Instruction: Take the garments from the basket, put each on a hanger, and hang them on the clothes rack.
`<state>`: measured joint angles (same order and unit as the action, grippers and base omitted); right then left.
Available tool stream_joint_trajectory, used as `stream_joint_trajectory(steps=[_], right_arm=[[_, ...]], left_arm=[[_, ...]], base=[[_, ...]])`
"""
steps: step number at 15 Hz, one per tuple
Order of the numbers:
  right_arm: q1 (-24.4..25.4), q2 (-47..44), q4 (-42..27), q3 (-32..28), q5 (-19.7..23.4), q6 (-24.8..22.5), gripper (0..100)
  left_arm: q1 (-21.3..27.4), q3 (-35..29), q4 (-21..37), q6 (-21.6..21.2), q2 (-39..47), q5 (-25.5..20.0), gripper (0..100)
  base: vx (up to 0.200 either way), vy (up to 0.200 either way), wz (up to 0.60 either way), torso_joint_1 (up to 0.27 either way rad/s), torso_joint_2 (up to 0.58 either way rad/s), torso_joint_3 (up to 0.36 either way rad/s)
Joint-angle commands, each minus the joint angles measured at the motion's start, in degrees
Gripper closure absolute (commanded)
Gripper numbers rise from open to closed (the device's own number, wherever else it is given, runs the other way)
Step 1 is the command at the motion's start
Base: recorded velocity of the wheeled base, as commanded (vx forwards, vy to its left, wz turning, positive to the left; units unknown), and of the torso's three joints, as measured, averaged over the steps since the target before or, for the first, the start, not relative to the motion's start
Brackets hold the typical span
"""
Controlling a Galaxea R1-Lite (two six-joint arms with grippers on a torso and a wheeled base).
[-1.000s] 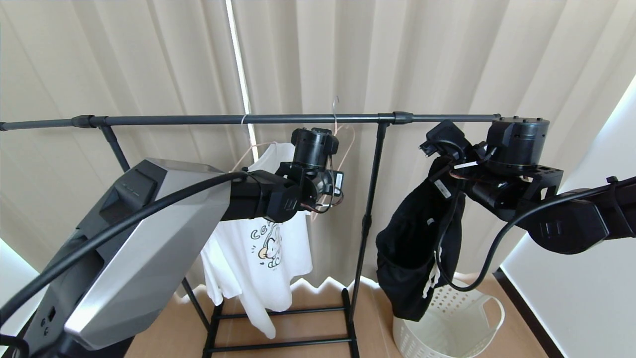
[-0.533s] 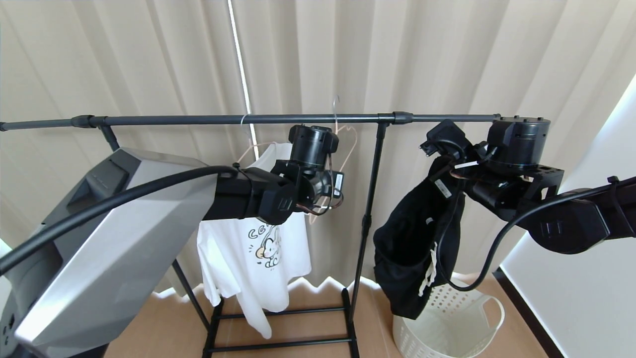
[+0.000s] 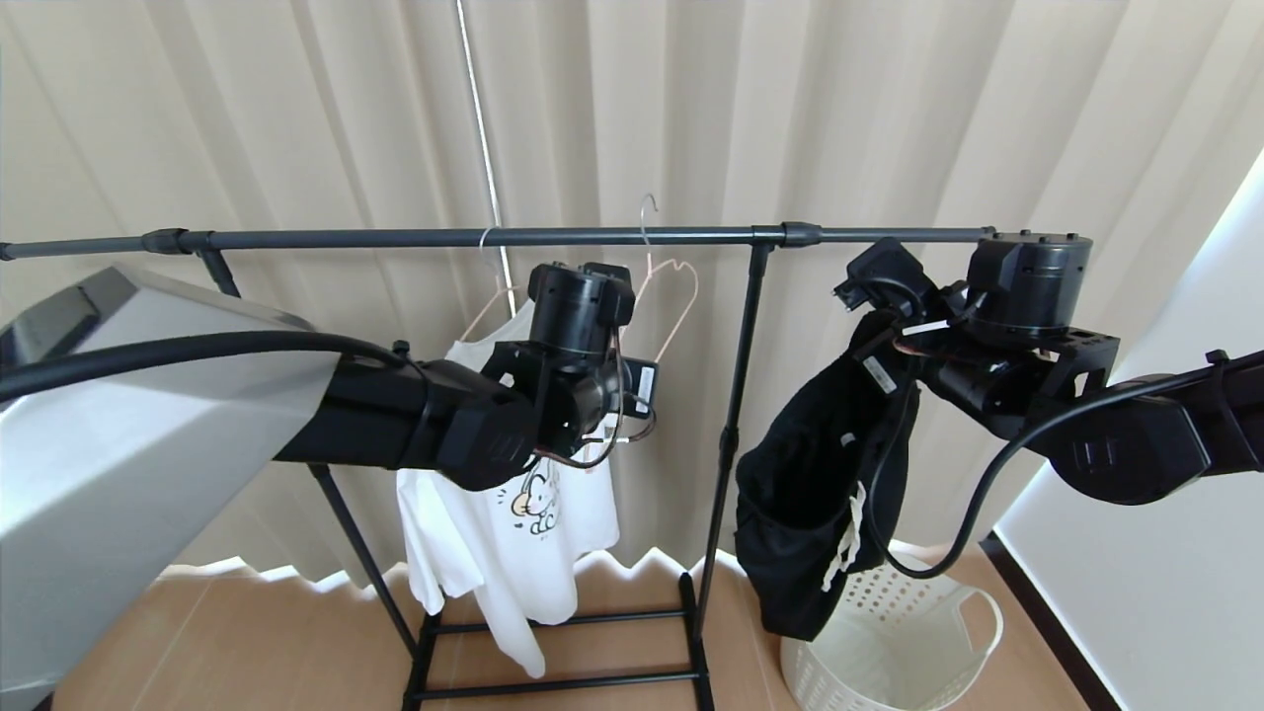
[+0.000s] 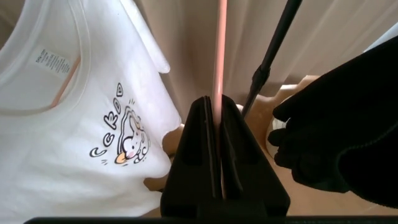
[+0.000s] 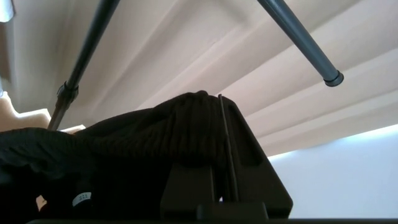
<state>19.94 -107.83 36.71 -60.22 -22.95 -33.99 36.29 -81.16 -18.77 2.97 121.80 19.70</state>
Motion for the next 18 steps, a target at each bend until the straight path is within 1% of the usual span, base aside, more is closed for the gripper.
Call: stream_joint_trajectory(steps=[1,2,3,5,6,7,8,9,10,11,13,15,16,17,18], right_arm=[[0.01,0.07,0.03,0.19,-0.07,-0.03,100],[0.01,0.07,0.03,0.19,-0.07,-0.03,100],[0.01,0.34,0.03,0.37,0.1,-0.03,100],[0.01,0.42,0.12,0.1,0.02,-0.03,100],[0.01,0.51,0.12,0.1,0.02,0.06,100],[0.01,0.86,0.12,0.02,-0.07,0.06,100],[0.01,0.95,0.12,-0.07,-0.07,0.24,100],[0.01,0.95,0.03,-0.69,-0.78,2.08,100],[0.01,0.77,0.03,-1.21,-2.36,2.52,100],[0.1,0.51,0.03,-1.65,-3.5,2.52,100],[0.1,0.34,-0.06,-1.83,-3.76,2.96,100],[0.1,0.25,-0.06,-1.92,-4.29,2.96,100],[0.1,0.25,-0.06,-1.92,-4.55,2.96,100],[0.1,0.25,-0.06,-1.83,-5.17,3.14,100],[0.18,0.25,-0.06,-1.65,-5.43,3.84,100]], left_arm=[[0.01,10.68,-5.66,-0.43,-8.15,-0.72,100],[0.01,10.68,-5.66,-0.43,-8.15,-0.72,100],[-0.08,19.91,-8.91,-0.51,-15.18,-3.7,100],[-0.52,30.19,-9.7,-0.43,-23.18,-9.07,100],[-0.61,32.65,-9.7,-0.34,-25.56,-9.94,100],[-0.7,38.27,-9.79,-0.25,-30.13,-11.44,100],[-0.96,40.38,-10.23,-0.34,-31.71,-12.41,100],[-1.75,46.54,-12.78,-0.6,-35.66,-16.01,100],[-1.93,50.23,-15.77,-0.69,-37.51,-18.47,100],[-2.37,53.92,-19.63,-0.69,-38.3,-20.84,100],[-4.3,60.95,-29.57,-1.83,-37.86,-26.2,100],[-6.32,67.19,-41.61,-3.77,-34.78,-30.95,100],[-6.5,68.42,-45.12,-3.94,-33.47,-31.21,100],[-6.58,71.5,-54.7,-4.29,-29.34,-31.3,100],[-6.58,73.52,-60.94,-4.64,-26.17,-31.39,100]], base=[[0.0,0.0,0.0,0.0,0.0,0.0],[0.0,0.0,0.0,0.0,0.0,0.0],[0.0,0.0,0.0,0.0,0.0,0.0],[0.0,0.0,0.0,0.0,0.0,0.0],[0.0,0.0,0.0,0.0,0.0,0.0],[0.0,0.0,0.0,0.0,0.0,0.0],[0.0,0.0,0.0,0.0,0.0,0.0],[0.0,0.0,0.0,0.0,0.0,0.0],[0.0,0.0,0.0,0.0,0.0,0.0],[0.0,0.0,0.0,0.0,0.0,0.0],[0.0,0.0,0.0,0.0,0.0,0.0],[0.0,0.0,0.0,0.0,0.0,0.0],[0.0,0.0,0.0,0.0,0.0,0.0],[0.0,0.0,0.0,0.0,0.0,0.0],[0.0,0.0,0.0,0.0,0.0,0.0]])
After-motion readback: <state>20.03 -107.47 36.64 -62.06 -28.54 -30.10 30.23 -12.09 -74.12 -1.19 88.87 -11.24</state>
